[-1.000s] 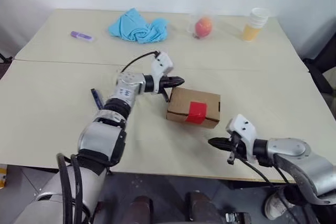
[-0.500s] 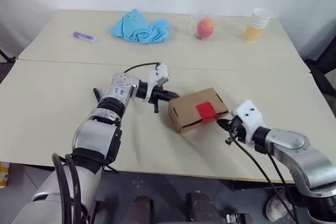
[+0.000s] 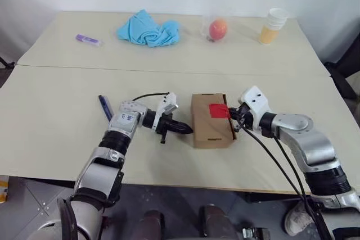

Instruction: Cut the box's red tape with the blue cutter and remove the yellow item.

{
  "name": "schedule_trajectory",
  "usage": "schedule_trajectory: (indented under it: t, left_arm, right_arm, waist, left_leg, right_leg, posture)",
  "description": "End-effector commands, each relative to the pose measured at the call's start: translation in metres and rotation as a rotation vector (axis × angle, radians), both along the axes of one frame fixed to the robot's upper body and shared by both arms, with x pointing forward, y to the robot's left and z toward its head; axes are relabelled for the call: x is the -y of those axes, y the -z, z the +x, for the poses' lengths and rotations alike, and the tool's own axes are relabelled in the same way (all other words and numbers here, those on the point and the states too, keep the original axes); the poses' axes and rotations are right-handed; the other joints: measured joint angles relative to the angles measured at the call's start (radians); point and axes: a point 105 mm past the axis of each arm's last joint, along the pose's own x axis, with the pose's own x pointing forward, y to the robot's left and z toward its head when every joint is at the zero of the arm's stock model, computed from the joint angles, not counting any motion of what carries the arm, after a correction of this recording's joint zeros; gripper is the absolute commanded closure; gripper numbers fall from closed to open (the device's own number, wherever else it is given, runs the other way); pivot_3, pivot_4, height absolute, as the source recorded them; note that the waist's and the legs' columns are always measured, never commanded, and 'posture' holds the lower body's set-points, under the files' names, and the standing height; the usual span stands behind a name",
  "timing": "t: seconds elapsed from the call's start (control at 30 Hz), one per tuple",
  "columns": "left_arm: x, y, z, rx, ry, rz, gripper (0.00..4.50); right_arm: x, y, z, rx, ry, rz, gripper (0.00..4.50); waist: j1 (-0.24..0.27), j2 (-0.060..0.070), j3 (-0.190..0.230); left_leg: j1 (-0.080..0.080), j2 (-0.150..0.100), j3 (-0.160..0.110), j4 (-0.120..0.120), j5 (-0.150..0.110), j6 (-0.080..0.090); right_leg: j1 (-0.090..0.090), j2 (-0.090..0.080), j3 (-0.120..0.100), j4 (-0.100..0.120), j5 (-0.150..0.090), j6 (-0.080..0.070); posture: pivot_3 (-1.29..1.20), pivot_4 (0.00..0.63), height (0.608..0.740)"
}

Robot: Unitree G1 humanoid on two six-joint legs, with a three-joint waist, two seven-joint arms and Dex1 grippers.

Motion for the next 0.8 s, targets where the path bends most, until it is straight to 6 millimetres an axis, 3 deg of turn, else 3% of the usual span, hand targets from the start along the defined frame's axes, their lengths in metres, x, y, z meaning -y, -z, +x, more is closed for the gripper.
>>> schedule_trajectory:
  t: [0.03, 0.23, 0.3, 0.4, 0.43, 0.53, 0.6, 0.67, 0.73, 0.8]
  left_arm:
    - [0.012, -0.007, -0.005, 0.054, -0.004, -0.021, 4.44]
    - [0.012, -0.018, -0.006, 0.078, -0.049, -0.06, 4.44]
    - [0.0, -0.024, -0.003, 0.14, -0.06, -0.042, 4.44]
    - [-0.029, -0.051, 0.002, 0.198, -0.101, -0.112, 4.44]
    - [-0.04, -0.062, 0.006, 0.221, -0.142, -0.153, 4.44]
    - [-0.089, -0.079, 0.008, 0.26, -0.243, -0.17, 3.88]
    - [-0.12, -0.08, 0.006, 0.295, -0.329, -0.159, 3.32]
    - [-0.142, -0.08, 0.003, 0.32, -0.405, -0.168, 2.76]
    - [-0.176, -0.073, -0.005, 0.356, -0.516, -0.157, 2.15]
    - [-0.231, -0.059, -0.022, 0.38, -0.719, -0.11, 1.65]
  right_arm:
    - [-0.01, -0.01, 0.006, 0.054, -0.063, -0.017, 4.5]
    - [0.0, -0.018, 0.014, 0.094, -0.066, -0.057, 4.5]
    - [0.015, -0.023, 0.009, 0.099, -0.045, -0.069, 4.5]
    - [0.042, -0.034, -0.006, 0.117, -0.018, -0.062, 4.5]
    - [0.049, -0.04, -0.013, 0.136, -0.014, -0.044, 4.5]
    - [0.069, -0.061, -0.041, 0.182, -0.032, 0.053, 3.93]
    - [0.068, -0.071, -0.065, 0.222, -0.126, 0.098, 3.32]
    - [0.067, -0.073, -0.081, 0.242, -0.178, 0.109, 2.66]
    - [0.068, -0.074, -0.093, 0.285, -0.189, 0.109, 1.94]
    - [0.059, -0.083, -0.107, 0.436, -0.215, 0.139, 1.35]
  waist:
    - [0.0, 0.0, 0.0]
    - [0.0, 0.0, 0.0]
    - [0.0, 0.0, 0.0]
    - [0.001, 0.001, 0.0]
    - [0.001, 0.001, 0.0]
    - [0.0, 0.001, 0.0]
    - [-0.002, 0.001, 0.0]
    - [-0.004, 0.002, 0.0]
    - [-0.003, 0.002, 0.0]
    - [-0.005, 0.002, 0.0]
  left_leg:
    - [0.0, 0.0, 0.0, 0.0, 0.0, 0.0]
    - [0.0, 0.0, 0.0, 0.0, 0.0, 0.0]
    - [0.0, 0.0, 0.0, 0.0, 0.0, 0.0]
    - [0.0, 0.0, -0.001, -0.001, 0.0, 0.0]
    - [0.0, 0.0, -0.001, -0.001, 0.0, 0.0]
    - [-0.001, 0.0, -0.002, -0.001, 0.0, 0.0]
    - [0.0, 0.0, -0.002, -0.001, 0.0, 0.0]
    - [0.002, 0.001, -0.002, -0.004, 0.0, 0.0]
    - [0.003, 0.001, -0.002, -0.003, 0.0, 0.0]
    - [0.003, 0.001, -0.002, -0.003, 0.0, 0.0]
  right_leg:
    - [0.0, 0.0, 0.0, 0.0, 0.0, 0.0]
    - [0.0, 0.0, -0.001, 0.0, 0.0, 0.0]
    - [0.0, -0.001, -0.001, 0.0, 0.0, 0.0]
    - [0.0, -0.001, -0.001, -0.001, 0.0, 0.0]
    - [0.0, -0.001, -0.002, -0.002, 0.0, 0.0]
    - [0.001, -0.001, -0.003, -0.002, 0.0, 0.0]
    - [0.001, -0.001, -0.003, -0.003, 0.0, 0.0]
    - [0.002, 0.0, -0.003, -0.003, 0.0, 0.0]
    - [0.003, -0.001, -0.003, -0.003, 0.0, 0.0]
    - [0.004, -0.001, -0.003, -0.003, 0.0, 0.0]
  posture:
    - [0.0, 0.15, 0.74]
    - [0.0, 0.15, 0.74]
    - [0.0, 0.15, 0.74]
    - [0.0, 0.15, 0.74]
    - [0.0, 0.15, 0.74]
    - [0.0, 0.15, 0.74]
    - [0.0, 0.15, 0.74]
    - [0.0, 0.15, 0.74]
    - [0.0, 0.15, 0.74]
    - [0.0, 0.15, 0.74]
